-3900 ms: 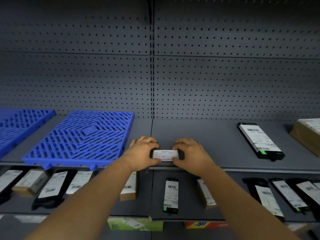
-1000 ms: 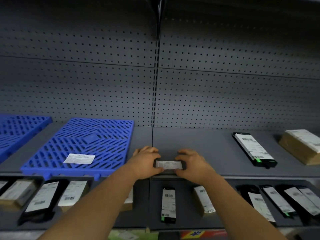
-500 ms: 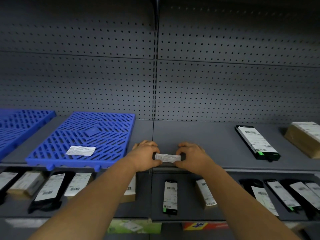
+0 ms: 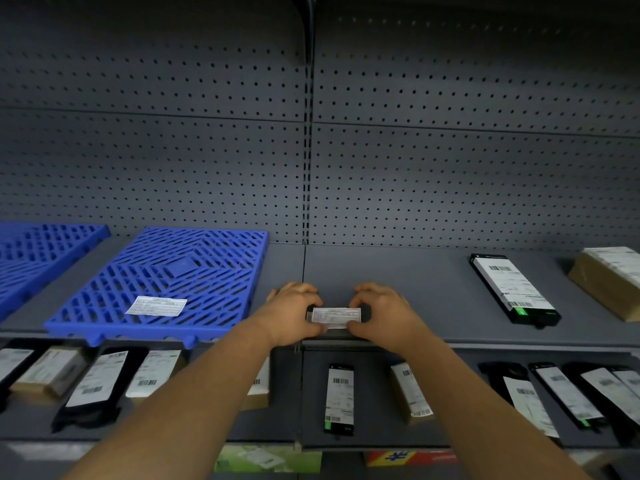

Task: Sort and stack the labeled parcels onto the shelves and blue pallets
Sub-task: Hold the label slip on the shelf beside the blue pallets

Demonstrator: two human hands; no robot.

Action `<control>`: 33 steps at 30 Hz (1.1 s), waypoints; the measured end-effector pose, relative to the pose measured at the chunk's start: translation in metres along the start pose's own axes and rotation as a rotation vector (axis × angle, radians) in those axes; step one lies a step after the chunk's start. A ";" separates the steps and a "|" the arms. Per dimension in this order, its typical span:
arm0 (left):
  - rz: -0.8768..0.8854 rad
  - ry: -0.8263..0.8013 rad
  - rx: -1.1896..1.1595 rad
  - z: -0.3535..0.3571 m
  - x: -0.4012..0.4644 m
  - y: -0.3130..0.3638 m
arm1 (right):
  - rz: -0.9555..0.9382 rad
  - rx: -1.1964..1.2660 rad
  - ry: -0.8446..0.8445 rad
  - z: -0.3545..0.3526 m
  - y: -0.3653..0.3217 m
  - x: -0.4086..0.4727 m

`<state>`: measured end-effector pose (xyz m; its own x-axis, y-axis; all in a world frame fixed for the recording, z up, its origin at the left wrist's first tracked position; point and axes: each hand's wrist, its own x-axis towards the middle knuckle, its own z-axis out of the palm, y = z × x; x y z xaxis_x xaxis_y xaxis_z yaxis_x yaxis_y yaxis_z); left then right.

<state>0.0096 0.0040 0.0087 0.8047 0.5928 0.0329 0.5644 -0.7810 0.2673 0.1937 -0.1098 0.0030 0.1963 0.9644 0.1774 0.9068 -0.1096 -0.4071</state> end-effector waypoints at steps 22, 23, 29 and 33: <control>-0.010 0.222 -0.034 -0.034 -0.033 -0.006 | -0.140 -0.082 0.084 0.001 -0.030 0.009; -0.014 0.236 -0.027 -0.036 -0.036 -0.006 | -0.139 -0.084 0.093 0.000 -0.033 0.010; -0.055 0.313 0.029 -0.046 -0.055 -0.012 | -0.165 -0.033 0.151 -0.001 -0.054 0.009; -0.079 0.339 0.085 -0.051 -0.071 -0.025 | -0.197 -0.019 0.180 0.002 -0.074 0.007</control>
<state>-0.0707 -0.0085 0.0485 0.6590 0.6724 0.3371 0.6472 -0.7353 0.2013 0.1276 -0.0940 0.0324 0.0772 0.9094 0.4088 0.9404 0.0698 -0.3327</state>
